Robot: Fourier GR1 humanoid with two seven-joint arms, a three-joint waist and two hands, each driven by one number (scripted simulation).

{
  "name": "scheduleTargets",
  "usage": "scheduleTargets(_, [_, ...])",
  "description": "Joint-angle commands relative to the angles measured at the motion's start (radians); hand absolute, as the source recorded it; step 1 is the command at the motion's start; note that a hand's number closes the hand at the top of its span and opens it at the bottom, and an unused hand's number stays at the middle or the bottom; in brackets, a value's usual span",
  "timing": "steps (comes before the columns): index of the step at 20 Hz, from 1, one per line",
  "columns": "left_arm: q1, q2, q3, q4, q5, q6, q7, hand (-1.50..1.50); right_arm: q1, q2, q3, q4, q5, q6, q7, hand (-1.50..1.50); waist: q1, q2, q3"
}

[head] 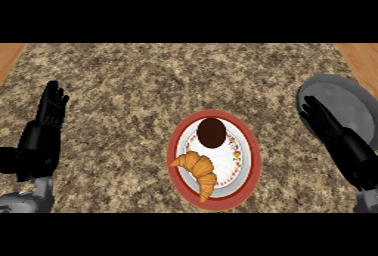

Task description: Pick the cupcake from the plate and place it in the pan

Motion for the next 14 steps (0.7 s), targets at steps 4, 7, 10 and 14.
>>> scheduleTargets(4, [-0.014, -0.018, -0.01, 0.015, 0.054, -0.063, 0.061, 0.0, -0.22, 0.152, -0.034, -0.061, 0.034, -0.136, -0.111, 1.5, 0.045, 0.008, -0.001])
scheduleTargets(7, [-0.011, -0.038, -0.012, 0.029, 0.122, -0.096, 0.126, 0.0, -0.199, 0.052, -0.024, -0.051, 0.307, -0.284, -0.068, 1.5, 0.026, 0.004, -0.007])
scheduleTargets(10, [-0.005, -0.039, 0.015, 0.051, 0.148, -0.104, 0.128, 0.0, -0.077, 0.135, 0.021, -0.129, 0.472, -0.441, -0.235, 1.5, -0.004, -0.001, -0.004])
scheduleTargets(14, [-0.029, 0.019, 0.064, 0.034, 0.185, -0.148, 0.187, 0.0, 0.164, 0.163, 0.124, -0.191, 0.632, -0.533, -0.231, -1.5, 0.0, 0.0, -0.002])
